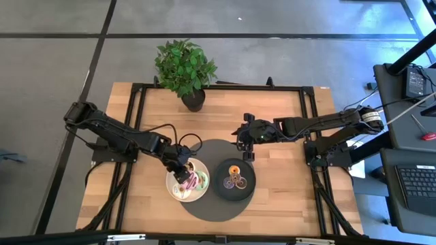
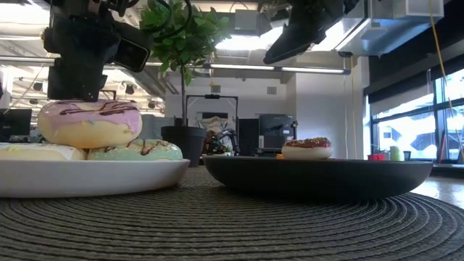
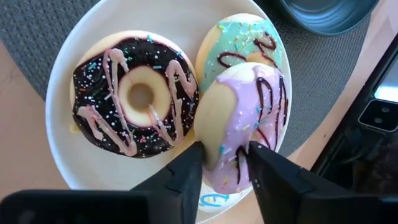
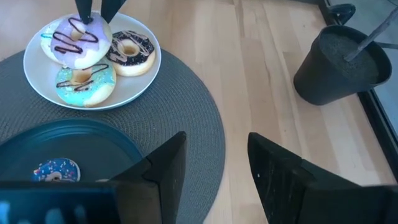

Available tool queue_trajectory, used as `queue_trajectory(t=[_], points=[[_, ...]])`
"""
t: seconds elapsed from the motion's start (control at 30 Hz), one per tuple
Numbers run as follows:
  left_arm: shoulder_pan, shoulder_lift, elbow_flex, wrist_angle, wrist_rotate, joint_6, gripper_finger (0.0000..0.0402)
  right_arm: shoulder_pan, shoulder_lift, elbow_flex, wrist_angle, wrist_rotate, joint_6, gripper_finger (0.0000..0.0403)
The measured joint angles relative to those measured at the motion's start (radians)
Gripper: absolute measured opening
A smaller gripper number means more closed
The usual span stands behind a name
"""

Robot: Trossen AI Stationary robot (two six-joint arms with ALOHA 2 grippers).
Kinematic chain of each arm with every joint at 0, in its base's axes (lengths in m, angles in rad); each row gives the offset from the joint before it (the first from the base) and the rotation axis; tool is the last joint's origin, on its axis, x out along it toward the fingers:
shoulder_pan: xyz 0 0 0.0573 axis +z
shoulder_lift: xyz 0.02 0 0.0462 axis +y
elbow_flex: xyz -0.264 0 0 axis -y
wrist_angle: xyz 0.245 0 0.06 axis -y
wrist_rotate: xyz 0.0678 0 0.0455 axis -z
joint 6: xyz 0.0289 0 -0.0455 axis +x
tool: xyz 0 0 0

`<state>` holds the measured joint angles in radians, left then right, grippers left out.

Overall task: Pick & Place donuts
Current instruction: Put the large purple donut on the white plate

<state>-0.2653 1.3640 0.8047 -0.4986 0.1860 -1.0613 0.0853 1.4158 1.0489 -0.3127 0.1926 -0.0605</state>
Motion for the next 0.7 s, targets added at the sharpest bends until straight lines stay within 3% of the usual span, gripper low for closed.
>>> queue_trajectory(t=[0.3, 0.7], points=[[0.000, 0.000, 0.000, -0.010, 0.040, -0.037, 0.0162, 0.000, 0.000, 0.000, -0.024, -0.001, -0.002, 0.0173], [0.042, -0.001, 0.000, -0.036, 0.090, -0.070, 0.0161, 0.000, 0.001, 0.000, -0.085, -0.002, -0.023, 0.0173]])
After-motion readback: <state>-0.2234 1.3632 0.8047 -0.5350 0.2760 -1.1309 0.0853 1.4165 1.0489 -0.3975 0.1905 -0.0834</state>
